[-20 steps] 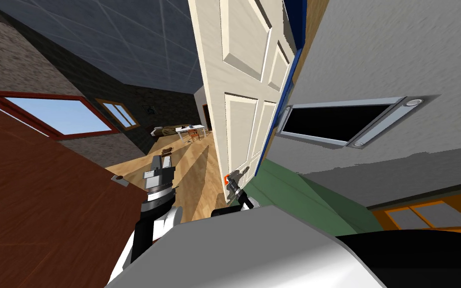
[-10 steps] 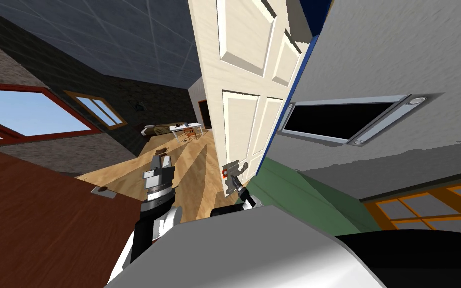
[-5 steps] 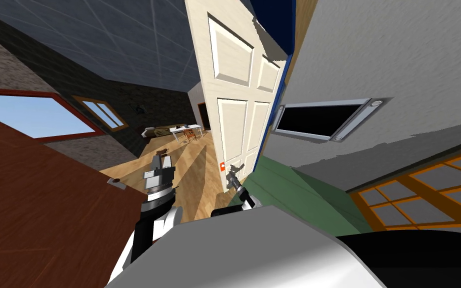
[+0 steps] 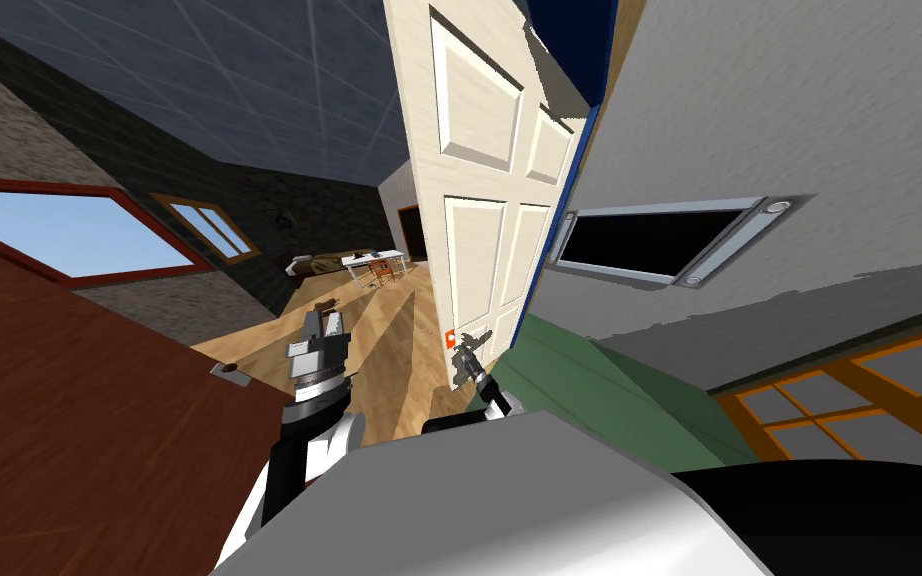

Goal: Push the door open

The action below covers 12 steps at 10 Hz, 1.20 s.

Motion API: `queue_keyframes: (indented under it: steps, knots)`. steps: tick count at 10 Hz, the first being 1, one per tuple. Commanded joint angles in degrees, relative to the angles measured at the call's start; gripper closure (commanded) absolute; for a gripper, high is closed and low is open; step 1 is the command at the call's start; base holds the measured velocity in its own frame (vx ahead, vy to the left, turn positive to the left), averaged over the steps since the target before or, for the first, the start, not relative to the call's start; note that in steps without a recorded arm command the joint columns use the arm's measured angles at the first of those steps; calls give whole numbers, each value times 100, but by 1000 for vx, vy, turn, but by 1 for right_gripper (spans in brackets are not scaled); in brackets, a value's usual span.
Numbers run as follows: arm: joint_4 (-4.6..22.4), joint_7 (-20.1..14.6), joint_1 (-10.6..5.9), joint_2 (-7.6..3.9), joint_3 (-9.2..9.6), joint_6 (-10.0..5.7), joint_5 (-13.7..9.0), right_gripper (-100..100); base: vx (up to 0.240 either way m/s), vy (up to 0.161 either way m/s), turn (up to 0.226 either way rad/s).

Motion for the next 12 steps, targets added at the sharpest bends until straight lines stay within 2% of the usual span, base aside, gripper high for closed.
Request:
queue_keyframes:
  steps: [1, 5, 6, 7, 12]
  knots:
    - [6, 16, 1, 0, -22, -16, -4, -100, 213, 116, 33]
    - [66, 51, -14, 77, -77, -73, -16, -100, 196, 96, 25]
    - [64, 43, -17, 61, -68, -66, -15, -100, 70, 37, -6]
    - [64, 43, -17, 61, -68, -66, -15, 100, -14, -6, -2]
    - [64, 43, -17, 61, -68, -66, -15, 100, -13, -7, 2]
